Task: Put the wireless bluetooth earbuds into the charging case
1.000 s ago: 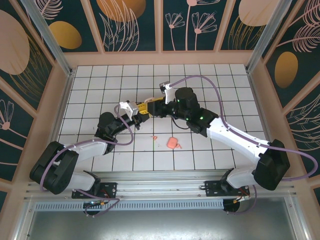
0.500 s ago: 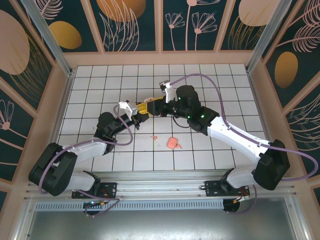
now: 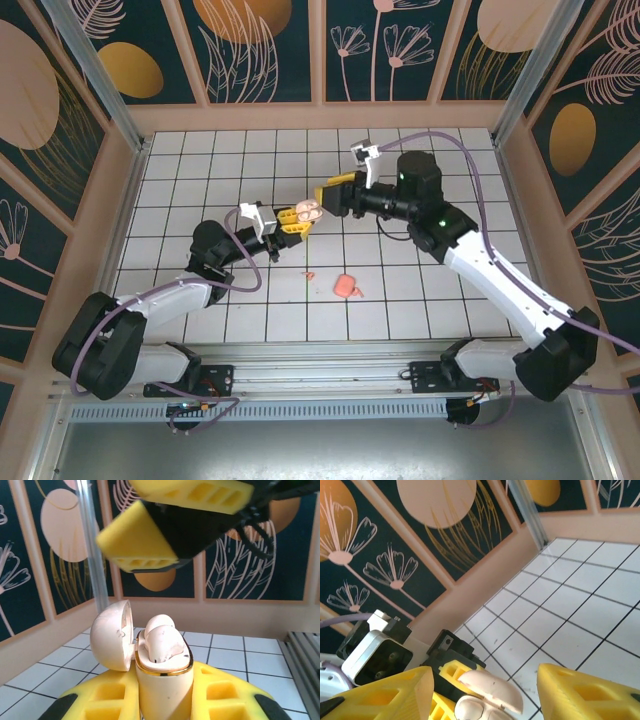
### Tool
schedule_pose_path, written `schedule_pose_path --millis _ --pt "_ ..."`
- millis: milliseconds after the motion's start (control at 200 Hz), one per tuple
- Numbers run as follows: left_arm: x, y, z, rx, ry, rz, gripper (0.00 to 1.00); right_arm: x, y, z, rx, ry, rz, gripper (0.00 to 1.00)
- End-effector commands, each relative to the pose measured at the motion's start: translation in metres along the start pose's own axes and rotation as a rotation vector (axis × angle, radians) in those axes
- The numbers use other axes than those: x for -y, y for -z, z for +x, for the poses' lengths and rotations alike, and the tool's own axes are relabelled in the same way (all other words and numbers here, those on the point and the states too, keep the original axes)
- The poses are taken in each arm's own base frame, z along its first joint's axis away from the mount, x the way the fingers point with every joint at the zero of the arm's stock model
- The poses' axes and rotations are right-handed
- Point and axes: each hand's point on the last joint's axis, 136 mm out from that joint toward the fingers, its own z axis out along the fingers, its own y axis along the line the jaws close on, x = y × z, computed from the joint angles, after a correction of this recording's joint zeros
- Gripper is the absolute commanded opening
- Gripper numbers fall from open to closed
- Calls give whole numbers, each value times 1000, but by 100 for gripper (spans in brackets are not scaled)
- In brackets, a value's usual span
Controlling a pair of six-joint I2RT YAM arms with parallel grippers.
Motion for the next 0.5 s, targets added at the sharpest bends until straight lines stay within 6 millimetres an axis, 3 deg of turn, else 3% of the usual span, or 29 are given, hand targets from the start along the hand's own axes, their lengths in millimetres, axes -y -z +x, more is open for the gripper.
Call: schedule_pose_path --millis 0,225,495 --pt "12 -4 -17 19 -9 78 8 -3 -9 19 -148 -11 -85 57" --pt "10 -5 -21 25 -17 75 8 -13 -22 27 -222 -47 -218 57" --pt "3 -6 -15 5 -11 37 8 -32 -4 23 -168 -31 -284 56"
